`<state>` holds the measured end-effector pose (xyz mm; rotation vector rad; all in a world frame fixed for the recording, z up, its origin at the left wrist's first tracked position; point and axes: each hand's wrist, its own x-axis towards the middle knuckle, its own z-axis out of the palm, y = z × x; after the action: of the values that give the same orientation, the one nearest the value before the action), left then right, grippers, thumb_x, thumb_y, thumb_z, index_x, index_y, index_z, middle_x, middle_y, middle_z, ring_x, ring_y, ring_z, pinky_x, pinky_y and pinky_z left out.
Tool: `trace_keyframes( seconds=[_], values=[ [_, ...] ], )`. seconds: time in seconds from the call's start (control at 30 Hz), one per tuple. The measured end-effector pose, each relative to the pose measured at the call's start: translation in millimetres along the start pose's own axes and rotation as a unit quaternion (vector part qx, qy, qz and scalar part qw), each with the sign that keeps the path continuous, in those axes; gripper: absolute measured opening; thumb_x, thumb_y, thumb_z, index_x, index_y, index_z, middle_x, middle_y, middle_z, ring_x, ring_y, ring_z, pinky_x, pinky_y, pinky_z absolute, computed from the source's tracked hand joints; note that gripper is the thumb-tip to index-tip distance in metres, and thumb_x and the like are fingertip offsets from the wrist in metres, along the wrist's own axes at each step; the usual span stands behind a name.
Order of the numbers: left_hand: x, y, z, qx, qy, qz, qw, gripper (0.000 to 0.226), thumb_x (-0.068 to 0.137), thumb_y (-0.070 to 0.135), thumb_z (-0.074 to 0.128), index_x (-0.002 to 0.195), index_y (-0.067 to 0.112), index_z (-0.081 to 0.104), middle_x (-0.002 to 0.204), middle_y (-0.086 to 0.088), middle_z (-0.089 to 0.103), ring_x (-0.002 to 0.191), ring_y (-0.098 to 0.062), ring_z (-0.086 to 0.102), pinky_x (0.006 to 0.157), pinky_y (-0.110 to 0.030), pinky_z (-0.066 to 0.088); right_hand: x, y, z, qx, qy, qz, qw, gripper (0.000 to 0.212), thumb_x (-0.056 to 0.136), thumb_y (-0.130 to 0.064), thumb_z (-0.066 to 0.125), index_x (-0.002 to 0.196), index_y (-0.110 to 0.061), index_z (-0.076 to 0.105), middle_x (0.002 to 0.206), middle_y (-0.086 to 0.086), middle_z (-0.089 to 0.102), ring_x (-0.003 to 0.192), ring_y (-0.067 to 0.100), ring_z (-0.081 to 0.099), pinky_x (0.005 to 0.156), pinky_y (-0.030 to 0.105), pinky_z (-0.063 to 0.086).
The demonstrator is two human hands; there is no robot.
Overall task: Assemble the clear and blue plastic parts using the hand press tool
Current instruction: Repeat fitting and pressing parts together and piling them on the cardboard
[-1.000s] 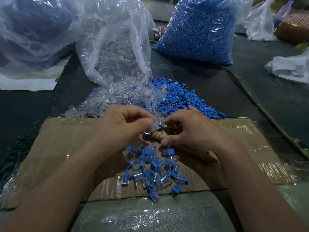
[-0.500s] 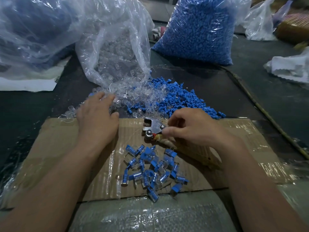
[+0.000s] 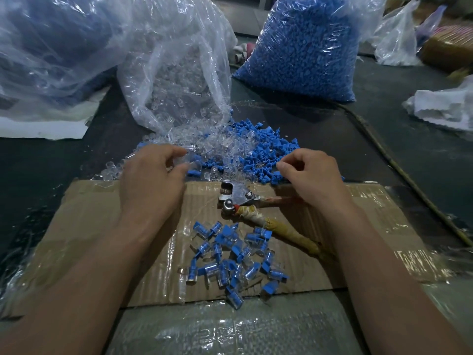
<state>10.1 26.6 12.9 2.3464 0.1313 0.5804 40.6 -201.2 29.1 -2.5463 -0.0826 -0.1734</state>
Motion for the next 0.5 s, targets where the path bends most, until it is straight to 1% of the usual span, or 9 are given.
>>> trace_keyframes(
  seconds=[0.07, 0.1, 0.17, 0.23, 0.3, 0.37, 0.4, 0.5],
  values=[
    [-2.1, 5.3, -0.7, -0.059, -0.021, -0.005, 0.998, 0.023, 0.083, 0.017, 0.066, 0.106, 0.017, 0.065, 0.086, 0.006, 0.06, 0.075, -0.004, 0.054, 0.069, -0.018, 0.041, 1.3, 1.1, 0.9, -0.012, -0.017, -0.003, 1.0, 0.005, 0.088, -0.028, 0.06, 0.083, -0.027, 0.062, 0.071, -0.023, 0.05, 0.068, -0.004, 0.048, 0.06, 0.019, 0.035],
    [-3.4, 8.6, -1.5, -0.098, -0.032, -0.014, 0.995, 0.02, 0.082, 0.018, 0.066, 0.102, 0.02, 0.065, 0.082, 0.01, 0.059, 0.072, -0.001, 0.055, 0.065, -0.012, 0.042, 1.4, 1.1, 1.5, -0.02, -0.03, -0.007, 0.999, 0.004, 0.087, -0.028, 0.061, 0.086, -0.026, 0.064, 0.071, -0.022, 0.05, 0.068, -0.004, 0.047, 0.059, 0.016, 0.034],
    [-5.6, 14.1, -2.2, -0.159, -0.052, -0.03, 0.985, 0.013, 0.083, 0.019, 0.065, 0.094, 0.026, 0.063, 0.079, 0.013, 0.061, 0.07, 0.005, 0.059, 0.059, -0.008, 0.046, 1.6, 1.0, 3.2, -0.034, -0.054, -0.014, 0.998, 0.007, 0.086, -0.028, 0.062, 0.088, -0.023, 0.067, 0.072, -0.022, 0.05, 0.068, -0.003, 0.047, 0.058, 0.014, 0.033],
    [-7.1, 17.4, -2.6, -0.203, -0.082, -0.046, 0.975, 0.014, 0.085, 0.016, 0.063, 0.094, 0.026, 0.063, 0.08, 0.013, 0.062, 0.068, 0.012, 0.058, 0.055, -0.002, 0.044, 1.6, -0.2, 5.7, -0.046, -0.065, -0.018, 0.997, 0.013, 0.085, -0.031, 0.063, 0.091, -0.022, 0.069, 0.072, -0.021, 0.05, 0.068, -0.003, 0.046, 0.059, 0.018, 0.034],
    [-7.9, 19.4, -3.4, -0.256, -0.12, -0.071, 0.957, 0.019, 0.085, 0.01, 0.061, 0.094, 0.027, 0.062, 0.084, 0.01, 0.063, 0.071, 0.007, 0.062, 0.052, -0.005, 0.046, 1.6, -2.1, 9.1, -0.065, -0.067, -0.022, 0.995, 0.022, 0.083, -0.038, 0.064, 0.094, -0.02, 0.069, 0.075, -0.015, 0.051, 0.068, -0.001, 0.045, 0.062, 0.021, 0.033],
    [-8.3, 19.8, -4.0, -0.29, -0.144, -0.086, 0.942, 0.027, 0.084, 0.005, 0.06, 0.089, 0.031, 0.06, 0.087, 0.006, 0.065, 0.077, -0.005, 0.065, 0.056, -0.011, 0.051, 2.4, -4.6, 12.1, -0.097, -0.07, -0.022, 0.993, 0.03, 0.081, -0.043, 0.064, 0.098, -0.019, 0.07, 0.083, -0.009, 0.05, 0.073, 0.005, 0.045, 0.066, 0.023, 0.032],
    [-8.2, 19.6, -3.6, -0.307, -0.152, -0.093, 0.935, 0.03, 0.083, 0.002, 0.059, 0.089, 0.031, 0.061, 0.089, 0.002, 0.066, 0.08, -0.009, 0.066, 0.057, -0.015, 0.053, 2.9, -5.8, 13.0, -0.11, -0.072, -0.021, 0.991, 0.032, 0.081, -0.044, 0.064, 0.099, -0.02, 0.07, 0.084, -0.009, 0.047, 0.075, 0.006, 0.044, 0.069, 0.024, 0.032],
    [-8.1, 18.1, -2.6, -0.364, -0.167, -0.135, 0.906, 0.03, 0.083, -0.002, 0.058, 0.092, 0.025, 0.067, 0.096, -0.01, 0.066, 0.085, -0.02, 0.065, 0.06, -0.023, 0.054, 3.6, -8.1, 12.8, -0.114, -0.076, -0.027, 0.99, 0.029, 0.082, -0.042, 0.063, 0.1, -0.02, 0.07, 0.073, -0.016, 0.038, 0.066, 0.002, 0.037, 0.069, 0.025, 0.03]
  ],
)
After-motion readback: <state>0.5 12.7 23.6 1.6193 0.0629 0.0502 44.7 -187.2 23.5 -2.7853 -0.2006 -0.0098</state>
